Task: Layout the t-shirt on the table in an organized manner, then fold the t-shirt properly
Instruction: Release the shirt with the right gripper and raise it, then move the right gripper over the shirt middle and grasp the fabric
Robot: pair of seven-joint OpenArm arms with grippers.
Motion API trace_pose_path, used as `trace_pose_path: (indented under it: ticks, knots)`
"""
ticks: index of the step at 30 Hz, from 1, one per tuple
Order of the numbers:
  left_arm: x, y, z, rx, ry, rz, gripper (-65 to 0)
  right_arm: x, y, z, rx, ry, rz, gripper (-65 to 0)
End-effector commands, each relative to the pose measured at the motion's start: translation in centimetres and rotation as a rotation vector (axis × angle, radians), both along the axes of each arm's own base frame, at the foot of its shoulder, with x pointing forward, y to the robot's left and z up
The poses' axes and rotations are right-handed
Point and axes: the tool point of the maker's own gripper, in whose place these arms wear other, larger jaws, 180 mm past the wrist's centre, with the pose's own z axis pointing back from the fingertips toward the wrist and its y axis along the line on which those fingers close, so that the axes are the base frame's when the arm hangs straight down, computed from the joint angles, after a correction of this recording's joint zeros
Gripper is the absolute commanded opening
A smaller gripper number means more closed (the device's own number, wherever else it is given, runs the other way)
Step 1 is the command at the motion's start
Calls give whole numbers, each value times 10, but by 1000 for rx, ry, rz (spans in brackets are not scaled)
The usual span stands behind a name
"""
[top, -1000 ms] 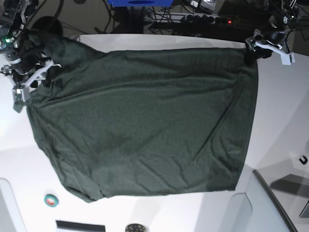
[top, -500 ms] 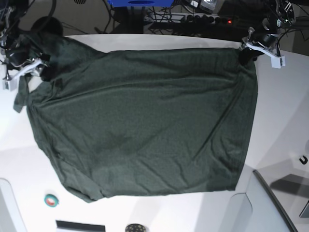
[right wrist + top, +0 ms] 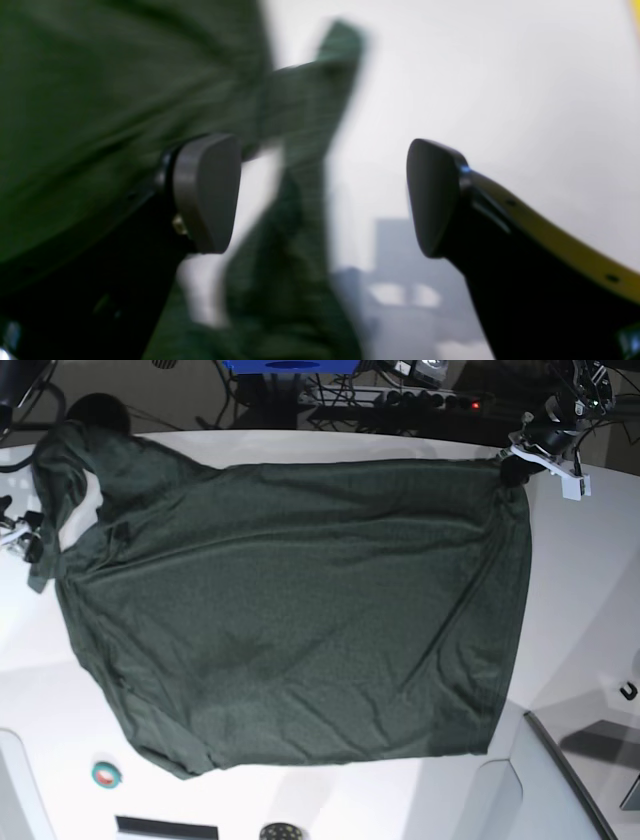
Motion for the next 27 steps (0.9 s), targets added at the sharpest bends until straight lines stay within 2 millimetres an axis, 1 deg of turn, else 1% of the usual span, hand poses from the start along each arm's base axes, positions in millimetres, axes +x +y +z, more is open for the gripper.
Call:
trace_pose_path:
  ticks: [1,4,5,6,7,9,10,13,18,21,23,24,26,27]
  knots:
    - [-2,6,2,17,7,-6,-650,2,-5,3,-38,10,20,-158]
    - [-2,6,3,19,7,-7,-650,-9,-11,-5,-116,95,49,-156]
    - [-2,6,3,19,7,-7,-650,-10,-10,-8,-135,118,70,-156]
    - [-2,6,3,19,7,-7,-619,-10,-5,-11,-143,135,97,-156]
    - [-2,6,3,19,7,-7,-576,-11,-3,-14,-149,149,110,-159]
    - [-2,6,2,18,8,-8,-522,-16,-2,-20,-146,172,113,-161]
    - [-1,6,3,18,6,-8,-512,-17,-1,-24,-137,181,114,-162]
    - [0,6,3,18,4,-8,-512,-24,2,-33,-113,205,109,-170]
    - [-1,6,3,18,6,-8,-512,-24,3,-32,-113,198,108,-285]
    - [0,10,4,28,6,-13,-512,-27,6,-38,-96,215,107,-332]
    - [1,10,5,28,4,-13,-512,-29,7,-42,-86,224,106,-384]
    - [1,11,5,29,3,-13,-513,-29,6,-41,-87,220,100,-438]
    - [1,11,5,29,4,-13,-513,-27,6,-39,-90,211,99,-581]
    - [1,11,5,29,4,-13,-513,-26,5,-37,-94,207,100,-636]
